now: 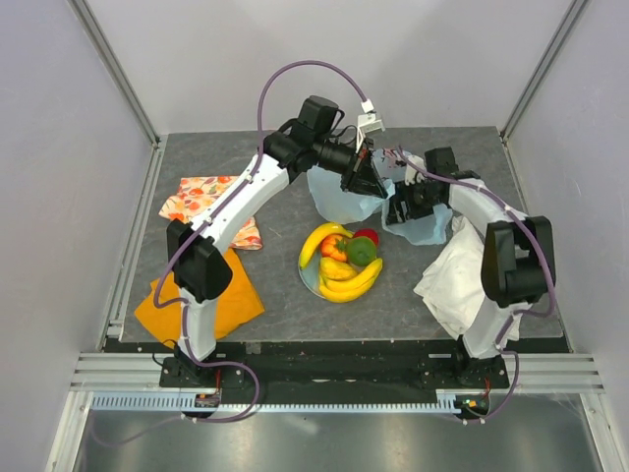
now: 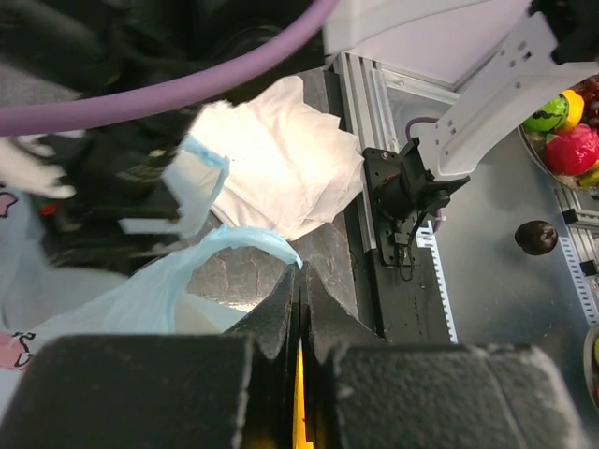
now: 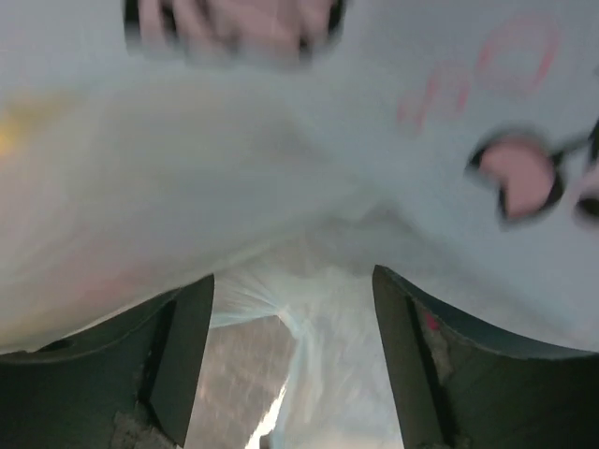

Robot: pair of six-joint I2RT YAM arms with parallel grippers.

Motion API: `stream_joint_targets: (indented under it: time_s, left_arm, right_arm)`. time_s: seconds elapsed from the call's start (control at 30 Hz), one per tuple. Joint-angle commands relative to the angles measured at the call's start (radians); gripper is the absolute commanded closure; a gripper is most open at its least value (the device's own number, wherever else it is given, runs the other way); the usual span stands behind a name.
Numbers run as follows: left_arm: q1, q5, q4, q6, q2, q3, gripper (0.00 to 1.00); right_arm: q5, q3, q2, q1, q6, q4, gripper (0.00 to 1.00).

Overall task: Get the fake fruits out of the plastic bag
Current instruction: Adjust the plastic bag at the center of the board.

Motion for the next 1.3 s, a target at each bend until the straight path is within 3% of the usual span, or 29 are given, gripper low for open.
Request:
stream_joint_targets:
  time_s: [0.0, 0.13, 0.23, 0.37, 0.57, 0.7, 1.03, 1.27]
  left_arm:
    - [-0.003, 0.038, -0.002, 0.005, 0.011, 0.004, 0.99]
    - [-0.003, 0.022, -0.002, 0.021, 0.047, 0.047, 0.98]
    - [-0.003, 0.009, -0.008, 0.032, 0.089, 0.140, 0.98]
    - [-0.007, 0.057, -0.014, 0.022, 0.118, 0.231, 0.98]
    - [-0.040, 0.156, -0.066, 0.051, 0.028, 0.123, 0.99]
    - [-0.053, 0.091, -0.050, 0.078, -0.052, -0.013, 0.99]
    - [-0.063, 0.068, -0.047, 0.077, 0.044, 0.037, 0.98]
    - [-0.072, 0.061, -0.020, 0.052, 0.091, 0.055, 0.99]
  right_arm:
    - [0.005, 0.165, 0.088, 0.007, 0.088, 0.108, 0.22]
    - [0.149, 0.149, 0.088, -0.041, 0.106, 0.087, 0.21]
    - [0.164, 0.110, 0.047, -0.151, 0.097, -0.037, 0.22]
    - [0.247, -0.028, -0.210, -0.231, -0.055, -0.207, 0.22]
    - [0.298, -0.068, -0.584, -0.263, -0.205, -0.593, 0.22]
    - [0.169, -0.111, -0.751, -0.262, -0.253, -0.625, 0.18]
    - [0.134, -0.022, -0.380, -0.240, -0.150, -0.270, 0.14]
    - [0.160, 0.050, -0.184, -0.198, -0.126, -0.159, 0.13]
